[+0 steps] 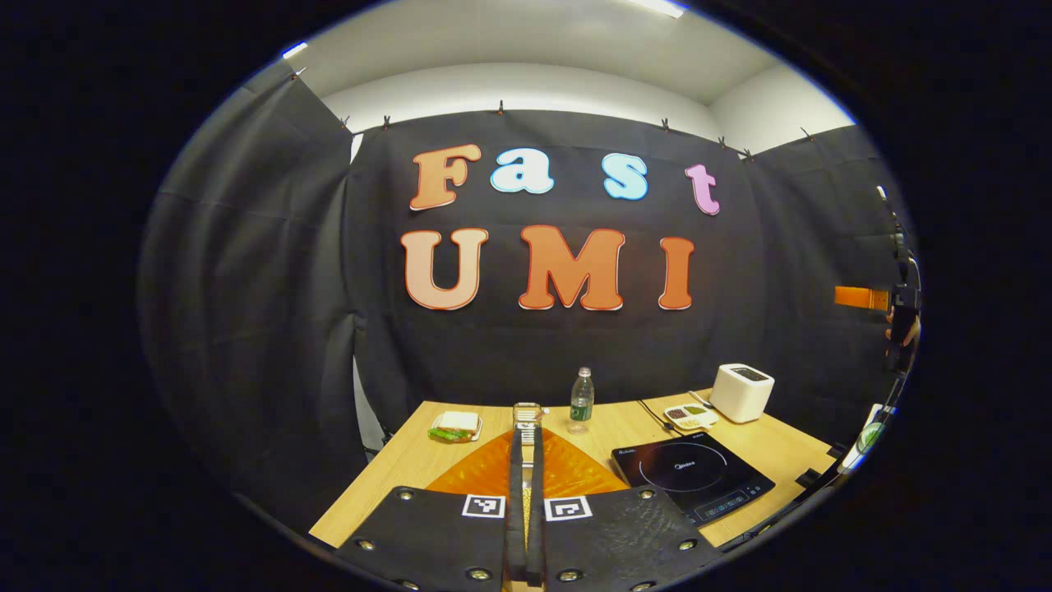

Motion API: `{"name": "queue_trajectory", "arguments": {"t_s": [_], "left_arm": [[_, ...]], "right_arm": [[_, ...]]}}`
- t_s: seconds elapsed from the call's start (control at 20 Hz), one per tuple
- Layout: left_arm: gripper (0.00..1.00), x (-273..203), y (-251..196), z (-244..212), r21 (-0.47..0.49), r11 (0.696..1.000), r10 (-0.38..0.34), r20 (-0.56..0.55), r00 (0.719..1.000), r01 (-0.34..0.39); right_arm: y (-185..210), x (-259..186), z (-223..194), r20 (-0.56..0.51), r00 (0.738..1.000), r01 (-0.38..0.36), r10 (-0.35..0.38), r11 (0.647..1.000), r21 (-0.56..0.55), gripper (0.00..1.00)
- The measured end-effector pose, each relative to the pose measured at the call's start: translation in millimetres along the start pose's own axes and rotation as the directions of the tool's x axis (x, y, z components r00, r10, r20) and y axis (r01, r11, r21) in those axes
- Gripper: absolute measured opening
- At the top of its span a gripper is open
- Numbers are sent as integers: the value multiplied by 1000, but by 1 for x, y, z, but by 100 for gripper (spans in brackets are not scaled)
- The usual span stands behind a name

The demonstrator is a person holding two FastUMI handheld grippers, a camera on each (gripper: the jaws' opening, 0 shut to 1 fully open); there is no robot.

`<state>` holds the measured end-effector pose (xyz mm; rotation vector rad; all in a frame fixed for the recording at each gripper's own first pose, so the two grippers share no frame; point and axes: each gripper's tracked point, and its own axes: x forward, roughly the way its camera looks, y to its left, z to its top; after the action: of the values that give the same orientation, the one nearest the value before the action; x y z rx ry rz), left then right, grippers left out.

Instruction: First push the handle of the pot to place it horizontally, then grasp the pot with both hands and set it on the induction cooktop.

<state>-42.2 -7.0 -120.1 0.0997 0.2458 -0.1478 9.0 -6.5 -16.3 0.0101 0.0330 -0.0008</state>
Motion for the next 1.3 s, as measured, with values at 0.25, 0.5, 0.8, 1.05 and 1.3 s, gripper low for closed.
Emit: {"name": "queue_trajectory", "arguments": {"t_s": [0.25,0.5,0.8,1.05,1.3], "left_arm": [[2,-2,-24,-58,5,998,-54,-115,992,55],[3,-4,-53,-127,-16,994,-108,-266,958,107],[3,-17,-62,-182,-32,992,-122,-389,913,119],[3,-22,-71,-210,-7,990,-131,-455,881,143],[3,-25,-77,-236,-7,988,-138,-516,845,157]], "right_arm": [[1,0,-6,-14,1000,0,0,1000,8,95],[1,0,-10,-19,1000,-1,2,1000,12,95],[-2,-4,-18,-37,999,-1,1,1000,12,95],[-9,-4,-25,-44,999,12,-11,1000,17,95],[-15,-4,-35,-64,998,19,-18,1000,17,95]]}}
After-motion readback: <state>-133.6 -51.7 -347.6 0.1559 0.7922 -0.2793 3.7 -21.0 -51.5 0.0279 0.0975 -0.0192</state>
